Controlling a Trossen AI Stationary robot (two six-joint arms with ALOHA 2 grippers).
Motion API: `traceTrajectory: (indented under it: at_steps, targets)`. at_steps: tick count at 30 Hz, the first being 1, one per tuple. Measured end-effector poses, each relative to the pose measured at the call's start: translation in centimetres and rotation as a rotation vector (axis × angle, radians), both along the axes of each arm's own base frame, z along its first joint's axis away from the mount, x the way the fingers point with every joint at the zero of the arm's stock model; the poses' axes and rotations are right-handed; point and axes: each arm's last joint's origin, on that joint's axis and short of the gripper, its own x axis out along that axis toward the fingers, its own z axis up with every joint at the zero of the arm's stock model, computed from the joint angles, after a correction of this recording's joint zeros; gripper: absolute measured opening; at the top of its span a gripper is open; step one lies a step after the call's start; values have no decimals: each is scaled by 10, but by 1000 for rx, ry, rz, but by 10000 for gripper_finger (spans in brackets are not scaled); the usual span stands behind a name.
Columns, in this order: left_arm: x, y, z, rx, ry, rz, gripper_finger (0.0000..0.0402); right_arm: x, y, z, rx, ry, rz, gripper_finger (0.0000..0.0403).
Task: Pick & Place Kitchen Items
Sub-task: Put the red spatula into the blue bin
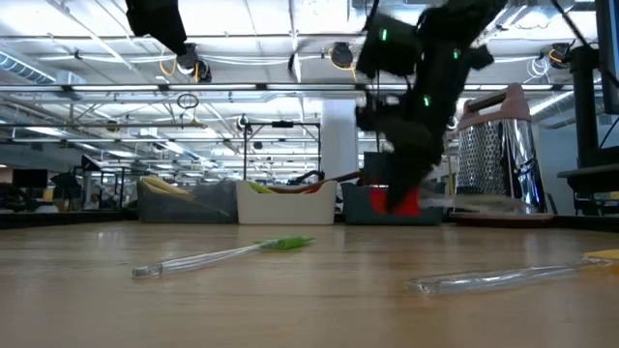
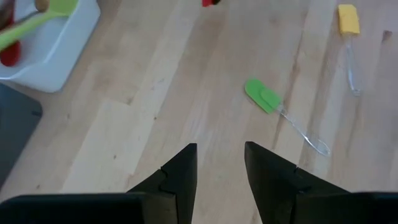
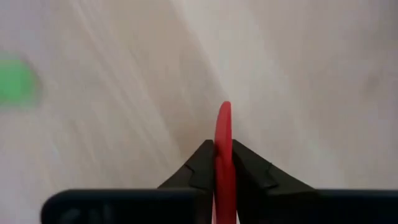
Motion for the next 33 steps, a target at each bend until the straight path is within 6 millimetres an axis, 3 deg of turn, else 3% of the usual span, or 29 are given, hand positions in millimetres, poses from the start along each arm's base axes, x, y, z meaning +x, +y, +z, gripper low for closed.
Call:
traceTrajectory:
  at_steps: [3,10,15,19,27,30,33]
  targets:
    - [0,1,0,35,-2,-3,136,-4,-3,27,-108,-96,34,34]
    - [0,1,0,52,-4,-9,136,-12,-16,85,-541,-248,174,21]
    - [0,1,0,52,-3,-9,136,-14,-35,103,-757,-236,164,28]
    - [0,1,0,52,-3,-8,136,-16,-59,101,-849,-144,180,26]
    - [0,1,0,52,-3,-8,136,-24,-119,71,-846,41,105,26]
    - [0,1,0,51,-3,-8,136,-30,-135,54,-834,127,111,26]
    - [0,1,0,51,-2,-8,136,-34,-144,44,-820,93,155,21]
